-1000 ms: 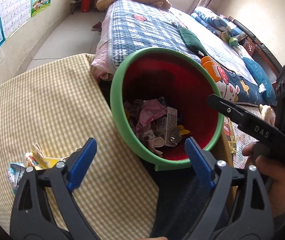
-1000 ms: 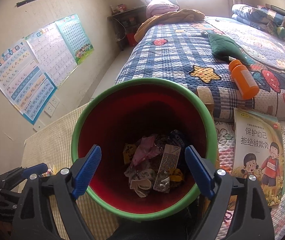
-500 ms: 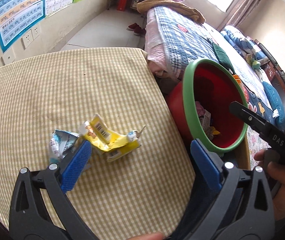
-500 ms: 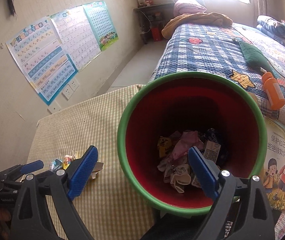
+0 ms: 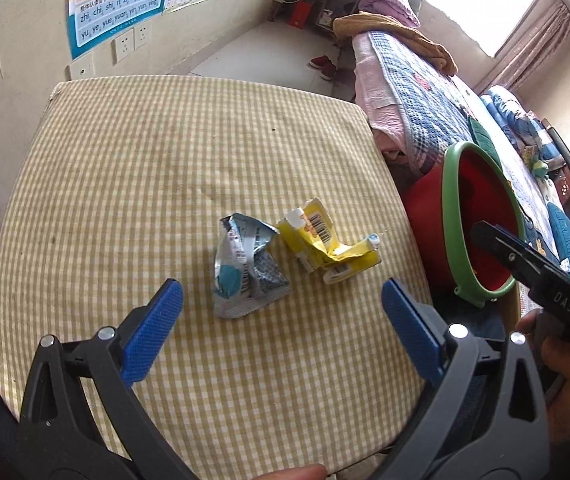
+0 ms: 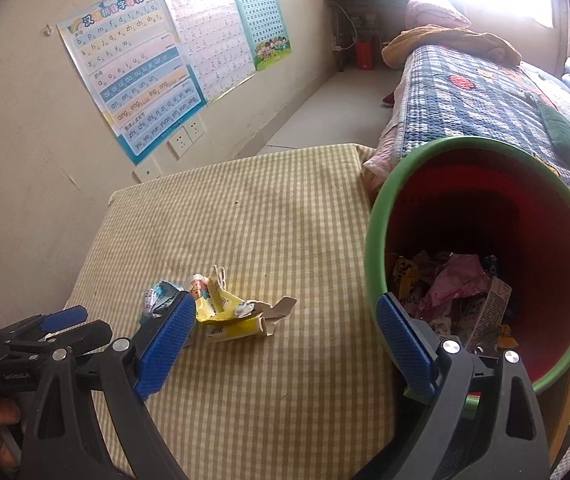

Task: Collect trash
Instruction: 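Move both open tools back over the last wrappers on the table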

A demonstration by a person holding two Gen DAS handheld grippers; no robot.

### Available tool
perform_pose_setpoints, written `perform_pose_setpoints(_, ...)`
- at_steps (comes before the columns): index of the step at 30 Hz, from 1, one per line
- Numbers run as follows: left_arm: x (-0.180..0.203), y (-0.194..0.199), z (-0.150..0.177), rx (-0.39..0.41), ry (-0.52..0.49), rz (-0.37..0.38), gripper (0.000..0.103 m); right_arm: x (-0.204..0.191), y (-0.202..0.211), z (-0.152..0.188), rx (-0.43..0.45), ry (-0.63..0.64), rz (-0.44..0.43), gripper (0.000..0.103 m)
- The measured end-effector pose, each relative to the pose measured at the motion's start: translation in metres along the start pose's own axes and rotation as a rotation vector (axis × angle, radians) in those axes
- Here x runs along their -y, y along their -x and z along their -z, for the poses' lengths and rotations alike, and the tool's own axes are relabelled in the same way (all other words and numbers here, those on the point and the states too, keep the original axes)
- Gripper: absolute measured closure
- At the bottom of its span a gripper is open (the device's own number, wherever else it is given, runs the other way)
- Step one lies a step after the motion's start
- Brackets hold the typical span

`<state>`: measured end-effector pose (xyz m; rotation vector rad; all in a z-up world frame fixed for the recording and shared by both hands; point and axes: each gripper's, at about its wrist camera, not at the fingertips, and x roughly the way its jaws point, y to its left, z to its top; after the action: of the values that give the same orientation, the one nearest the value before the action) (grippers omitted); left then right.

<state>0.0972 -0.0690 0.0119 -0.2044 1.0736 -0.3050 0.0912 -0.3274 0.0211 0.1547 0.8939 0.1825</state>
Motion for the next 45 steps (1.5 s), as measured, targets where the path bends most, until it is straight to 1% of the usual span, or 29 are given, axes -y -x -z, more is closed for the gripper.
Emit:
perform_pose_setpoints(7, -0.026, 0.003, 0.006, -0.01, 0.047, -0.027, 0.006, -0.026, -0.021, 0.01, -0.055, 0.063, -0.017, 0.014)
perform_pose_setpoints(13, -0.036, -0.002, 0.008, -0.021, 0.071, -0.027, 0.006, -0.038, -0.034, 0.018, -0.092, 0.121, -0.008, 0.014)
perform_pose_setpoints(30, -0.042, -0.014, 0.012, -0.048, 0.086, -0.022, 0.006, -0.05, -0.049, 0.024, -0.116, 0.175, -0.001, 0.014)
perform_pose_setpoints(39, -0.041, -0.019, 0.017, -0.065, 0.088, -0.021, 0.006, -0.058, -0.057, 0.034, -0.144, 0.195, -0.011, 0.014)
perform_pose_setpoints(45, -0.042, -0.02, 0.019, -0.068, 0.092, -0.02, 0.006, -0.061, -0.059, 0.037, -0.144, 0.206, -0.01, 0.014)
